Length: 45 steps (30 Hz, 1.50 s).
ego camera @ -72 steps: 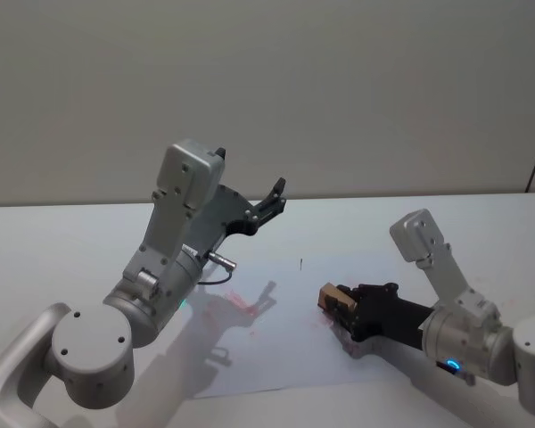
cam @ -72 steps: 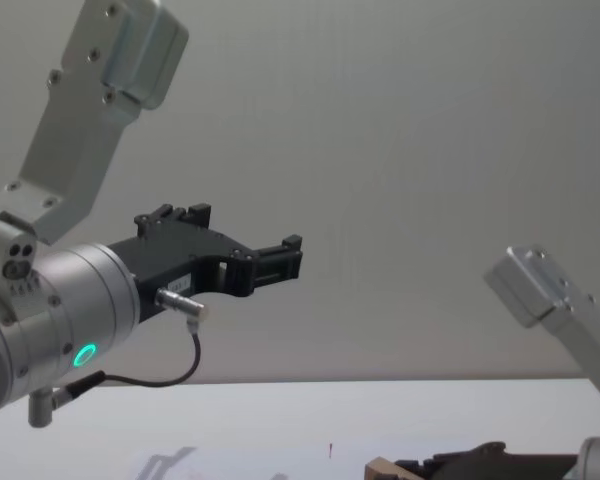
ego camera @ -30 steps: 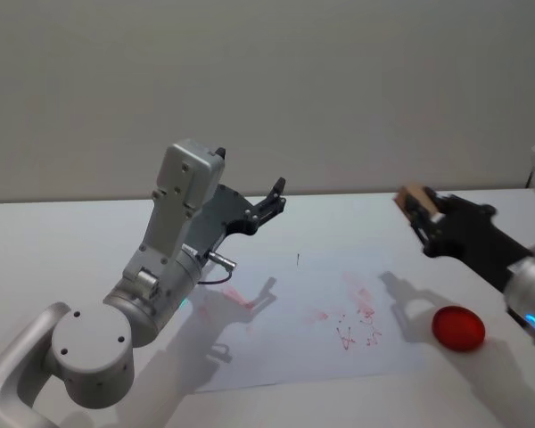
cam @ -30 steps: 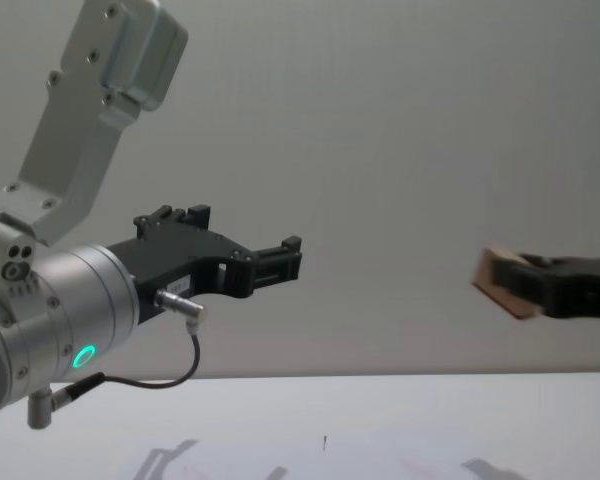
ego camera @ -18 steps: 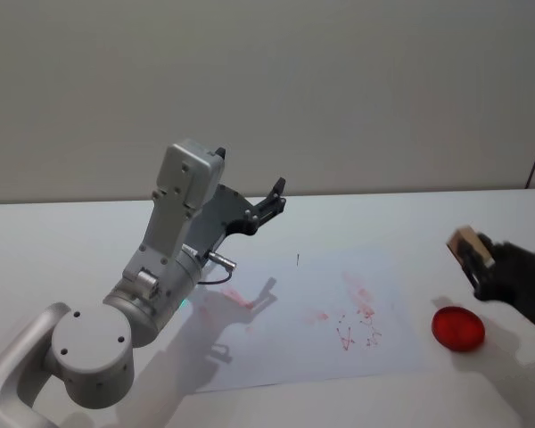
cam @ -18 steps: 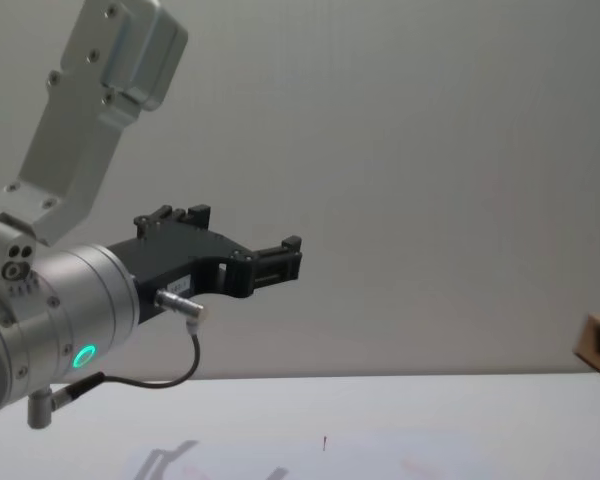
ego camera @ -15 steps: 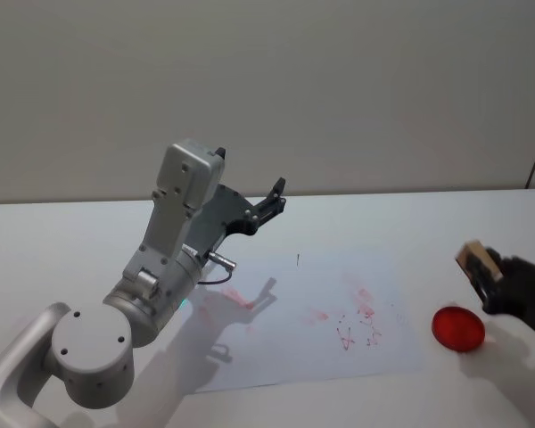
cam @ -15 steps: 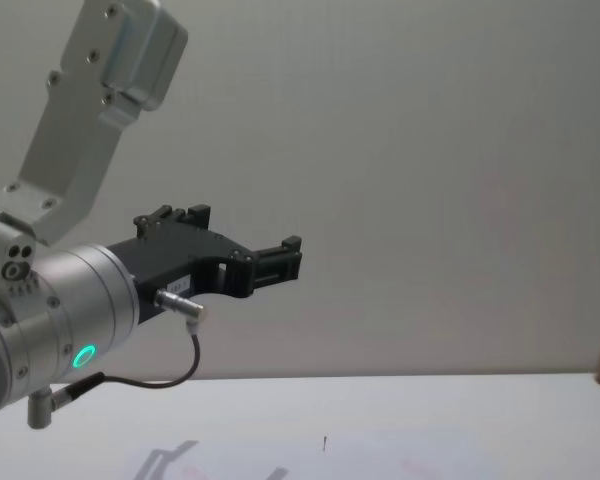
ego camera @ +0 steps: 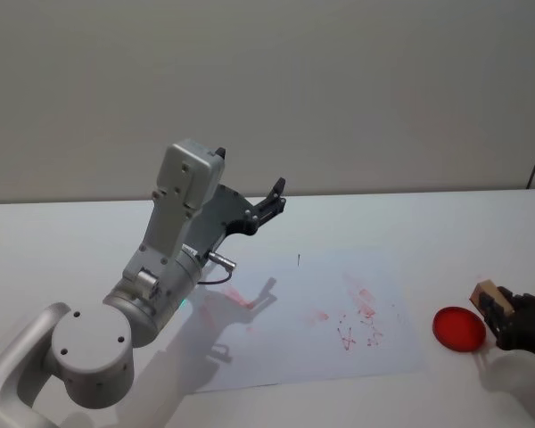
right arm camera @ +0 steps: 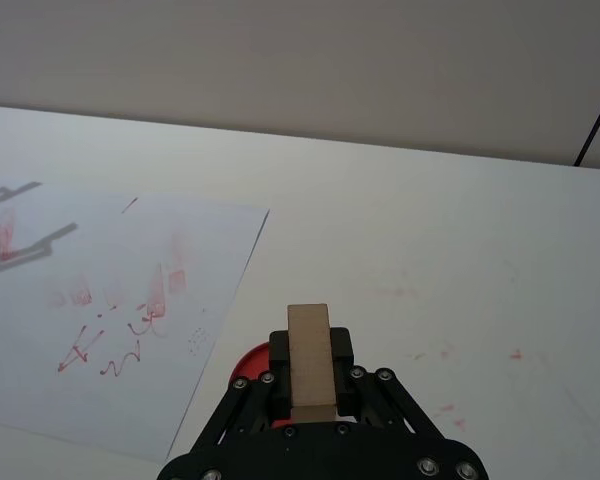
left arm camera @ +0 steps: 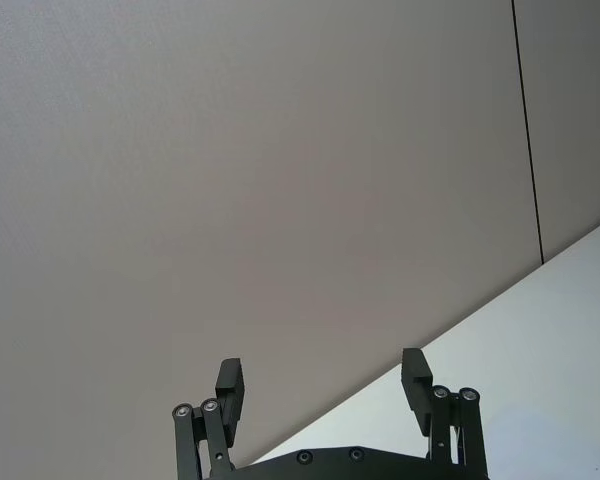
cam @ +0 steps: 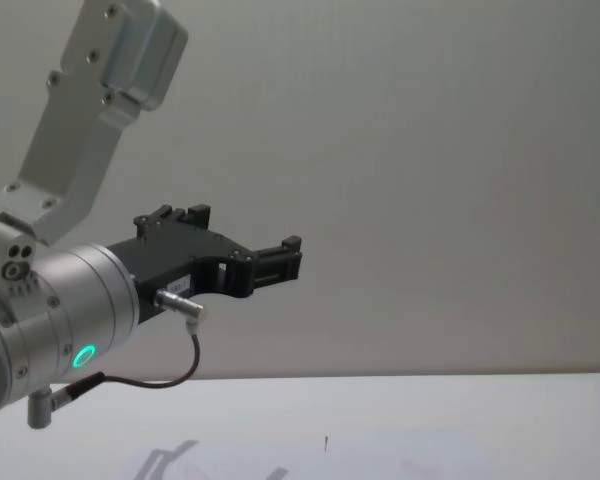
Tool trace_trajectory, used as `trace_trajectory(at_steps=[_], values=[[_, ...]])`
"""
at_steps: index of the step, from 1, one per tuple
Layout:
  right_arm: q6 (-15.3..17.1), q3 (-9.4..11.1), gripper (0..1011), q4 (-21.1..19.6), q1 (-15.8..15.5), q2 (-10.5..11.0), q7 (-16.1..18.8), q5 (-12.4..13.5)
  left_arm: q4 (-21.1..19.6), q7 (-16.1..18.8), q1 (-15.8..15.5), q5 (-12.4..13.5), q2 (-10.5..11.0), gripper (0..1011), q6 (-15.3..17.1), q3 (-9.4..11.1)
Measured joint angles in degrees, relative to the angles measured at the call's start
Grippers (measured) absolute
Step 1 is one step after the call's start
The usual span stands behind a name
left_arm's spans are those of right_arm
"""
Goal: Use the one hand to pick up the stamp and affix it onto the A4 paper.
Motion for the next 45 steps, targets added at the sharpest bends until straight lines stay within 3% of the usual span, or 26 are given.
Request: trace_trajectory(at_steps=[20,32,45], values=[[2.2,-2.0,217,5.3,5.4,-2.0,5.9,-5.4,0.0,0.0,0.0,0.0,0.0,1001,0.0,0.0],[2.9,-3.0,220,6.7,6.7,-2.9,7.4,-6.8,0.0,0.0,0.0,0.0,0.0,1001,0.0,0.0],[3.1,-3.4,617,7.2,7.2,-3.3,8.0,-7.4,0.0,0.0,0.0,0.0,0.0,1001,0.0,0.0]])
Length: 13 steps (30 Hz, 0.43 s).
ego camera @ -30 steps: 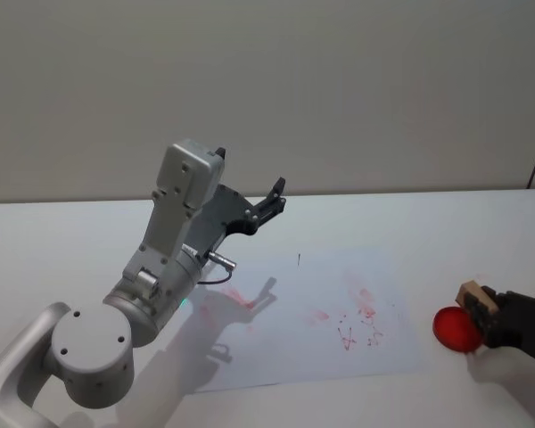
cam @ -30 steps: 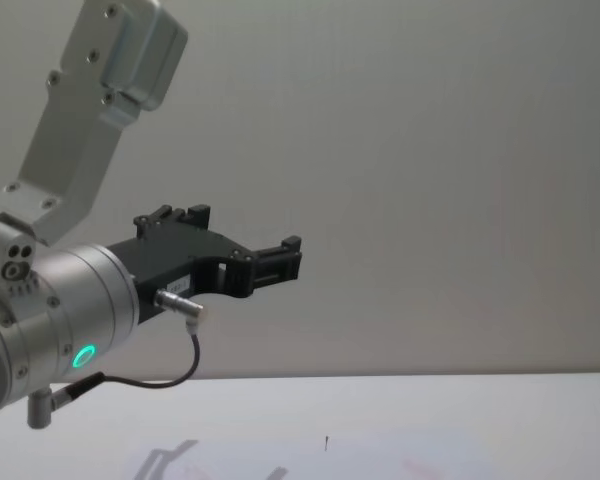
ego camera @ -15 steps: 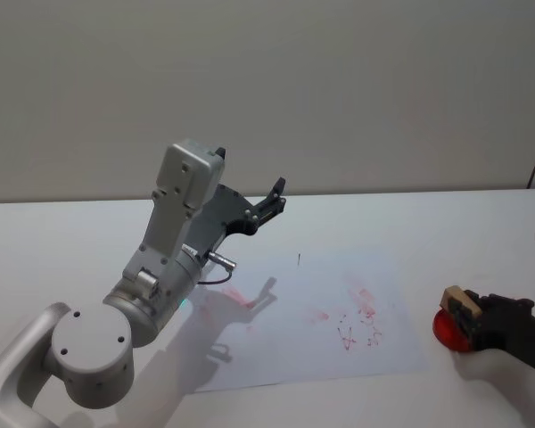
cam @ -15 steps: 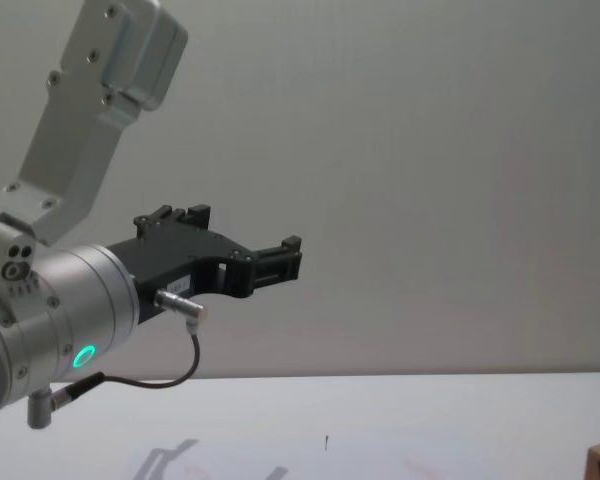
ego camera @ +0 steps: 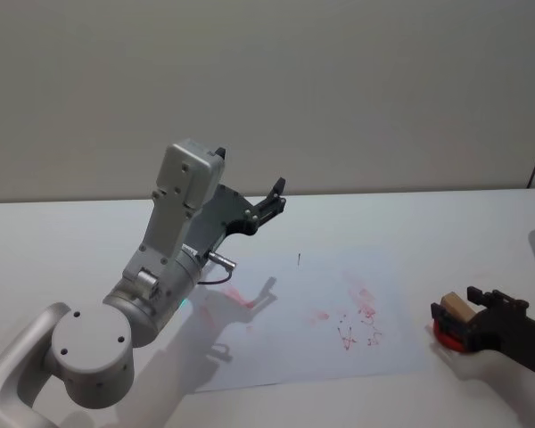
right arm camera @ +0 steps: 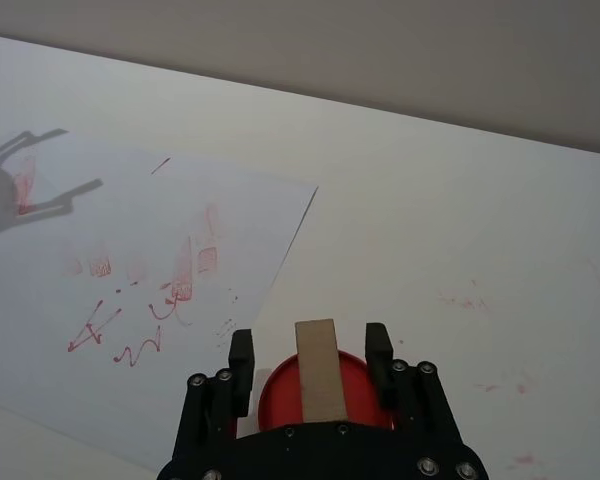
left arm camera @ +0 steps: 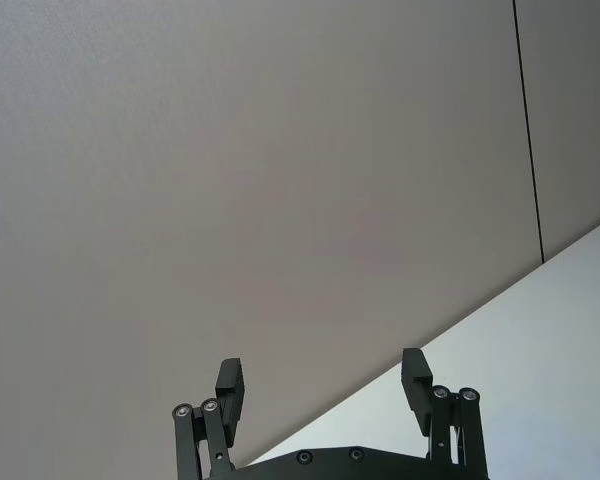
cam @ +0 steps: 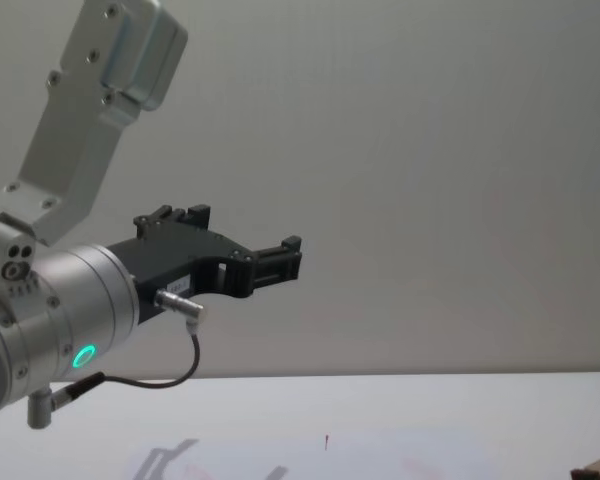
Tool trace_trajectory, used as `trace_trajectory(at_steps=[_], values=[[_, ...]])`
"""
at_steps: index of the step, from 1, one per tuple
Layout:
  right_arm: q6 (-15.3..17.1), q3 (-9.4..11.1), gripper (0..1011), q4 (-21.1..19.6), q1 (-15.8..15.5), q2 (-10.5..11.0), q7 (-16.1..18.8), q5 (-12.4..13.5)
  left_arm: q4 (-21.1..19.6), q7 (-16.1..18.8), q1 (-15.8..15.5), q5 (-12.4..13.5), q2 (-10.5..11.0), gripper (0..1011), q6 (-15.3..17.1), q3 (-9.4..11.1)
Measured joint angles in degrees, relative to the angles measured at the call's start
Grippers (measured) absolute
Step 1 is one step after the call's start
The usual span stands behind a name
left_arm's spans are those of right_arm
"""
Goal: Use the one hand to pick up the stamp and affix it onto the A4 paper.
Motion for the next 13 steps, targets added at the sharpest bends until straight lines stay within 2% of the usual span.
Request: trace_trajectory(at_steps=[3,4,6,13], values=[[0.0,0.0,737,0.1,0.1,-0.1,0.1,-0.1,0.0,0.0,0.0,0.0,0.0,1001,0.0,0.0],[0.0,-0.1,737,0.1,0.1,-0.1,0.1,-0.1,0.0,0.0,0.0,0.0,0.0,1001,0.0,0.0],[0.1,-0.1,832,0.1,0.1,-0.1,0.1,-0.1,0.0,0.0,0.0,0.0,0.0,1001,0.0,0.0],[0.1,-0.1,1000,0.2,0.2,-0.1,0.2,-0.2,0.0,0.0,0.0,0.0,0.0,1001,0.0,0.0]])
